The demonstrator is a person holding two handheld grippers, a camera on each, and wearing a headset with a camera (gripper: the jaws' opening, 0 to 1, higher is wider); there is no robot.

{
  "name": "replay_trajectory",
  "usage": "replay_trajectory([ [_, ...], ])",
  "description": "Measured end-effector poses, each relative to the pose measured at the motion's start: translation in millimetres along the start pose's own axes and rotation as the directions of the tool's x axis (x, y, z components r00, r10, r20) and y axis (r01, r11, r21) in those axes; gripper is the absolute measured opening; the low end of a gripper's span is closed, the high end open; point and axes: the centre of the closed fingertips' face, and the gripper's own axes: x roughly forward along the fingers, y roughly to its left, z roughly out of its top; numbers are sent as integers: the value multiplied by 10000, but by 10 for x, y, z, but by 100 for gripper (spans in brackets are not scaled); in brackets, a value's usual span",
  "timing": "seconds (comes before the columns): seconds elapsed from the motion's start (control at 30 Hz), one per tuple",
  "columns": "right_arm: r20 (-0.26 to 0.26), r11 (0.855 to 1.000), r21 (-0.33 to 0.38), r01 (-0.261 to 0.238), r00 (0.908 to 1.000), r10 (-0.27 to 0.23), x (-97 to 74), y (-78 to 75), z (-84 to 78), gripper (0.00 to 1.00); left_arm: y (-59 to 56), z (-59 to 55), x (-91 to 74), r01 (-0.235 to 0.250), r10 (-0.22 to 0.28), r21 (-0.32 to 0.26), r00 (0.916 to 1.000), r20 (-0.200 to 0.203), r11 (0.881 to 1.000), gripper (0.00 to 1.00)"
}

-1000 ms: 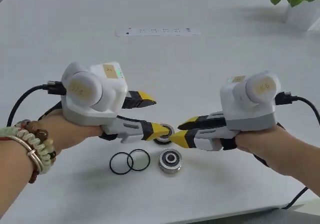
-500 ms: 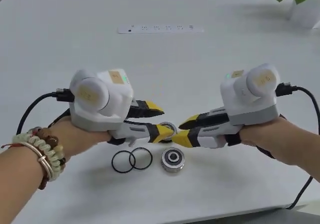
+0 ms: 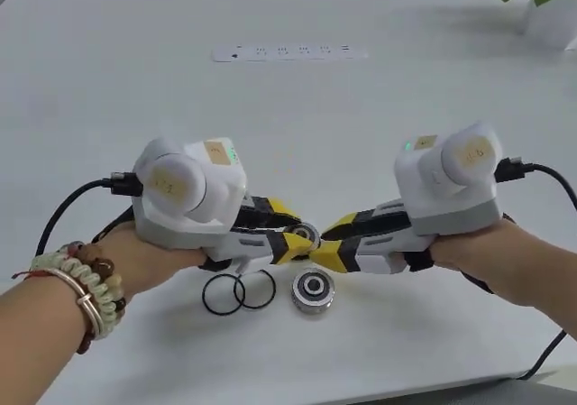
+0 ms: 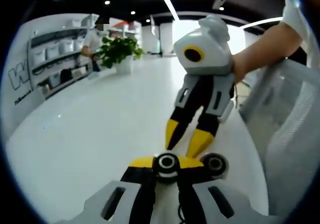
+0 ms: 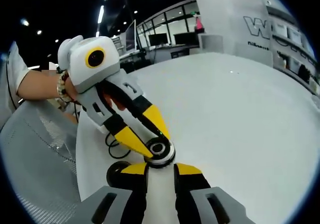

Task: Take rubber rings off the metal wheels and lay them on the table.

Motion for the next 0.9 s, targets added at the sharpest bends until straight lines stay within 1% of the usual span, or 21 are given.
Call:
replay_trajectory([
  [0.1, 66, 10000, -93, 10, 10000, -10, 8, 5, 21, 17, -25, -1, 16, 51, -51, 33, 10000, 6, 10000, 15],
  [0.2, 44, 9999, -157, 9, 10000, -8, 11, -4, 8, 16, -30, -13, 18, -38, 40, 320, 10000, -58, 9995, 15],
  [0.3, 31, 9991, -411, 54, 10000, -53, 9, -14, 11, 16, -19, -11, 16, -103, 103, 254, 9999, -12, 9996, 15],
  [0.33, -8, 9987, -492, 109, 9999, -109, 8, -22, 7, 15, -14, -11, 16, -123, 123, 217, 9999, 23, 9997, 15],
  [0.4, -188, 9960, -873, 205, 9996, -223, 2, -40, -20, 11, -6, -18, 14, -155, 154, 167, 9998, 86, 9997, 15],
  [0.47, -117, 9967, -790, 169, 9998, -179, 7, -31, -9, 11, 0, -22, 15, -176, 175, 131, 9998, 122, 9998, 15],
  [0.6, -172, 9943, -1043, 238, 9995, -258, 5, -37, -9, 9, 10, -27, 12, -238, 237, 61, 9996, 176, 9997, 15],
  [0.7, -240, 9924, -1192, 293, 9992, -324, -2, -47, -15, 6, 15, -29, 10, -269, 268, 47, 9995, 185, 9996, 15],
  [0.8, -271, 9929, -1117, 413, 9986, -446, -10, -72, -18, 1, 20, -33, 10, -314, 313, 27, 9994, 178, 9995, 15],
  [0.87, -294, 9920, -1114, 598, 9976, -634, -14, -108, -14, 0, 22, -33, 10, -352, 352, 7, 9992, 183, 9994, 15],
  [0.9, -339, 9930, -1015, 604, 9974, -641, -15, -111, -16, 0, 20, -33, 10, -356, 355, 13, 9992, 184, 9994, 15],
])
